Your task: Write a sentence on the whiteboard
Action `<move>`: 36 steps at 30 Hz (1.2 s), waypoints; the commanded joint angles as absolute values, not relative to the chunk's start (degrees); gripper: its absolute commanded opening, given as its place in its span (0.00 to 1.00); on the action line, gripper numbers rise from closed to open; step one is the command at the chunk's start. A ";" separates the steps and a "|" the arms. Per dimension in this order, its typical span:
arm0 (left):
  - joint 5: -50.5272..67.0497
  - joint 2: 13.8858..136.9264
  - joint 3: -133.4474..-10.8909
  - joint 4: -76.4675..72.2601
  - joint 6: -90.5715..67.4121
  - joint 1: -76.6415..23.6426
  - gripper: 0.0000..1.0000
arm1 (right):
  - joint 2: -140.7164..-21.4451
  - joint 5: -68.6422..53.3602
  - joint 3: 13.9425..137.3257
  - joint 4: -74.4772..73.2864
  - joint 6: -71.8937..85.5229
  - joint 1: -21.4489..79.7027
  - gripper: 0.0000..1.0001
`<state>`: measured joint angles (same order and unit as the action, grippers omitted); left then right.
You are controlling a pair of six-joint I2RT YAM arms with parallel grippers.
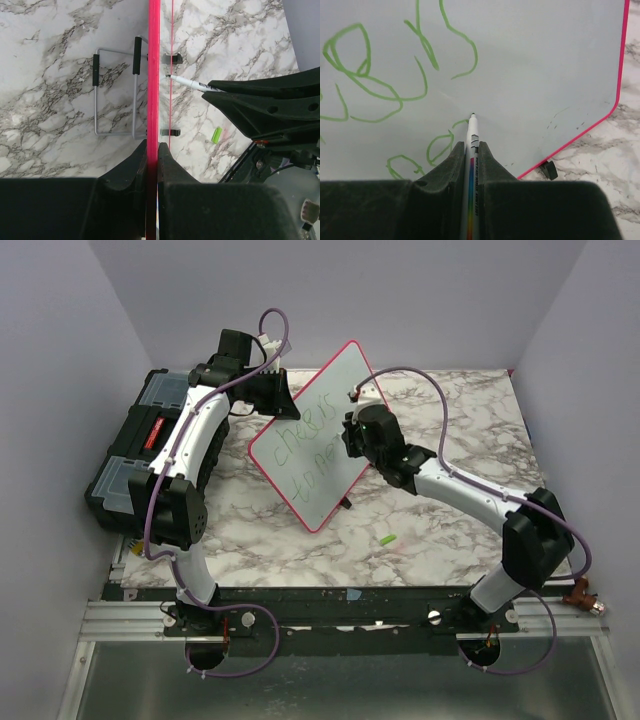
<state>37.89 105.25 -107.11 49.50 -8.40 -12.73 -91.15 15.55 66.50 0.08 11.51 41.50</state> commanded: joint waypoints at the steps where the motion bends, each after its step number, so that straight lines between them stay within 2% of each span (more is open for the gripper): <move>1: 36.04 104.69 -106.53 48.25 -4.67 -12.92 0.00 | -93.83 16.72 71.05 0.09 9.99 41.70 0.01; 7: 36.04 104.72 -106.52 48.16 -4.69 -12.91 0.00 | -95.17 16.35 72.59 0.09 9.94 41.67 0.01; 26: 36.19 104.46 -106.61 48.09 -4.93 -12.92 0.00 | -91.17 16.96 64.13 0.09 12.21 41.65 0.01; 36: 36.09 104.08 -106.09 48.07 -4.92 -13.01 0.00 | -91.45 17.53 64.78 0.09 12.21 41.75 0.01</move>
